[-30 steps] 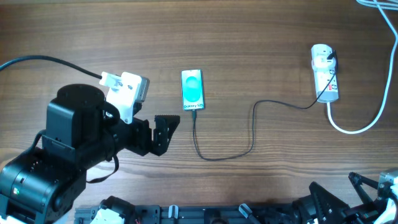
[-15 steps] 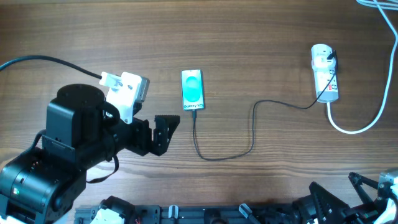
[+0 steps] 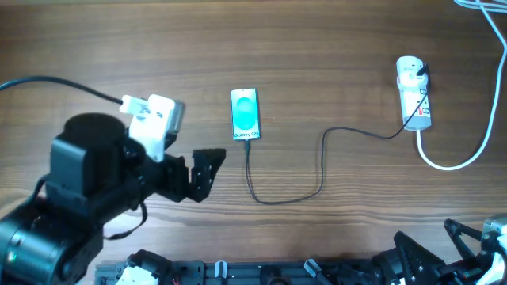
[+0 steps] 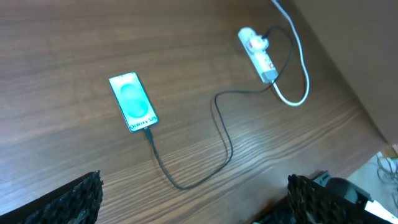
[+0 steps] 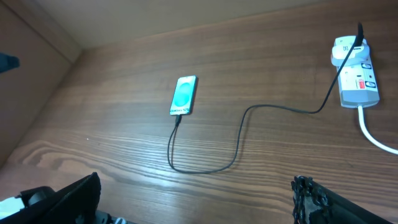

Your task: Plug charger to phone and switch on socket

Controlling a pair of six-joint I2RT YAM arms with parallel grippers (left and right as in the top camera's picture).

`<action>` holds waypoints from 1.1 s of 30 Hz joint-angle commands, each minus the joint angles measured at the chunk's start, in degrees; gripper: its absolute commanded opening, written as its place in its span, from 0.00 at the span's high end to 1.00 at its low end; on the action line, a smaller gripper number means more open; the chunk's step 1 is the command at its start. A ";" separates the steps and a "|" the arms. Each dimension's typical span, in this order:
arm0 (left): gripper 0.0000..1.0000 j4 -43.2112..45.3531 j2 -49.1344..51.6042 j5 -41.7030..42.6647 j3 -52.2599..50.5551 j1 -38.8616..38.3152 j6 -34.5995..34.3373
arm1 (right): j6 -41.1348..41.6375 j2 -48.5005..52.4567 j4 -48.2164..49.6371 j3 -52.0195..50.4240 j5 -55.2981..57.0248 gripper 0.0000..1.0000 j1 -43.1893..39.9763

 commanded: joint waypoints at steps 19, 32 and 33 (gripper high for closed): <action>0.00 15.69 -38.93 -5.97 -30.93 19.87 2.38 | -0.94 -0.85 -0.09 0.55 1.22 0.00 0.04; 0.00 52.78 -53.70 -5.22 -64.70 24.57 -10.62 | -0.94 -0.85 -0.09 0.55 1.22 0.00 0.04; 0.00 56.39 -53.99 -5.27 -66.84 24.57 -12.07 | -0.94 -0.85 -0.09 0.55 1.22 0.00 0.04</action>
